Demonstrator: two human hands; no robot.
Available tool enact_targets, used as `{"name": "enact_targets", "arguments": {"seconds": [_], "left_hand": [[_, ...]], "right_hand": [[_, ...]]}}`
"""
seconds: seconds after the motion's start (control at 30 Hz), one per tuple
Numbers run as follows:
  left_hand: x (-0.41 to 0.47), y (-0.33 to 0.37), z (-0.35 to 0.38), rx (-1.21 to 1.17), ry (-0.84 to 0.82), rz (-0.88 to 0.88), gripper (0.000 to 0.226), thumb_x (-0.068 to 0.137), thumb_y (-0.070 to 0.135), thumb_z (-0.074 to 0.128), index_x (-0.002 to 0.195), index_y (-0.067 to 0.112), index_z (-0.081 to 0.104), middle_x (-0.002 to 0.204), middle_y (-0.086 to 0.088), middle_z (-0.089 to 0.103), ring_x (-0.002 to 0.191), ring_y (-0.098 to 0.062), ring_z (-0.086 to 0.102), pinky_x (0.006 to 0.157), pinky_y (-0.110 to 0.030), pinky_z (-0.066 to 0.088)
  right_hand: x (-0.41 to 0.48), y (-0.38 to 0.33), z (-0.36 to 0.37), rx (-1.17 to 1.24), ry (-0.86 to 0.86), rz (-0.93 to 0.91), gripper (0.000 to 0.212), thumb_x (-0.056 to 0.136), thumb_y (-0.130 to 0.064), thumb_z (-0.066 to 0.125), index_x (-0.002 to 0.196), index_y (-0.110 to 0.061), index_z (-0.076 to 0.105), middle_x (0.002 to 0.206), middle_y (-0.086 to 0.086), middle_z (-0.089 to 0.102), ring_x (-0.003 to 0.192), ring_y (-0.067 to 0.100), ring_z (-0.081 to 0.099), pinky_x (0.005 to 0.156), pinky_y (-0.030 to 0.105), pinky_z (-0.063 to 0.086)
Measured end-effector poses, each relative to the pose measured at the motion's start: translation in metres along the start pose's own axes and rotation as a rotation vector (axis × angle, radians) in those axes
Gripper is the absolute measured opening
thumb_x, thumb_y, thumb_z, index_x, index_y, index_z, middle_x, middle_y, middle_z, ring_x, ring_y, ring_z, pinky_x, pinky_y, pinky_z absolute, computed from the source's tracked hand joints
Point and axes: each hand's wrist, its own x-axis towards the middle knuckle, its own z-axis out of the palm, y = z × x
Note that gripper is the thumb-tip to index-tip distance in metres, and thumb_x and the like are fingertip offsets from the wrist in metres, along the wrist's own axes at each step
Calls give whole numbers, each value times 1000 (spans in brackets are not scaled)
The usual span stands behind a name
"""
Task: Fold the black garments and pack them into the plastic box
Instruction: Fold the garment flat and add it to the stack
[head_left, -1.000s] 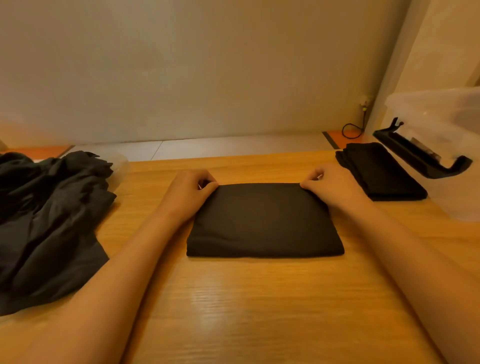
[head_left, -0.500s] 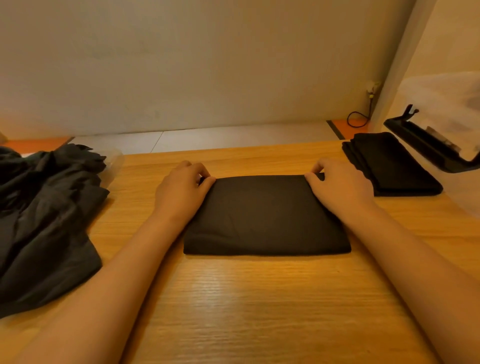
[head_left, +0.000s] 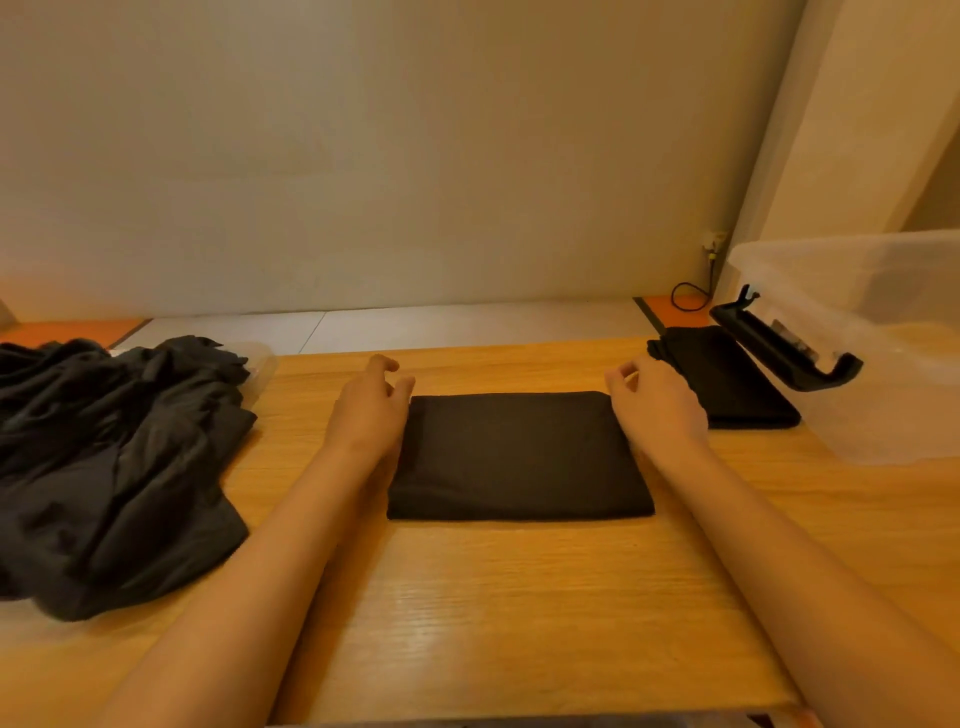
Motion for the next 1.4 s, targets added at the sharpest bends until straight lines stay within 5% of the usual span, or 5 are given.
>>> {"name": "enact_targets", "arguments": {"seconds": [0.17,0.37,1.1,1.27,1.4], "left_hand": [[-40,53,0,129,-64,278,37,100,27,42,136,18,46,136,-2,50,119,-21,52,95,-37,46],[-75,29,31,412,-359,348,51,104,33,23,152,16,18,160,-1,18,147,-12,12,119,-32,11],[-95,-10,-13,528,-524,352,58,100,51,15,152,32,-4,160,9,-10,145,-4,-13,119,-32,-7],[-114,-12,-34,535,-576,411,86,72,81,-13,147,39,-12,155,17,-18,141,1,-20,115,-27,-14],[-100,22,-25,428,-422,455,56,102,45,16,153,31,-2,158,15,-7,144,0,-12,118,-28,-9]], "right_hand": [[-44,-54,1,12,-53,-386,29,101,-29,39,122,-20,57,122,-2,57,112,14,51,90,33,45],[-83,-48,41,-319,-337,-446,47,105,-29,22,151,-17,24,158,-2,21,147,12,12,120,34,10],[-122,7,-9,-434,-392,-251,61,102,-47,16,153,-21,-2,161,-3,-6,147,13,-8,120,39,-1],[-155,5,-27,-450,-377,-274,61,101,-48,14,153,-21,-3,161,-4,-4,147,12,-9,120,38,-4],[-130,-26,-14,-367,-335,-368,57,103,-43,17,154,-20,3,161,-4,1,147,12,-6,120,39,-4]]}}
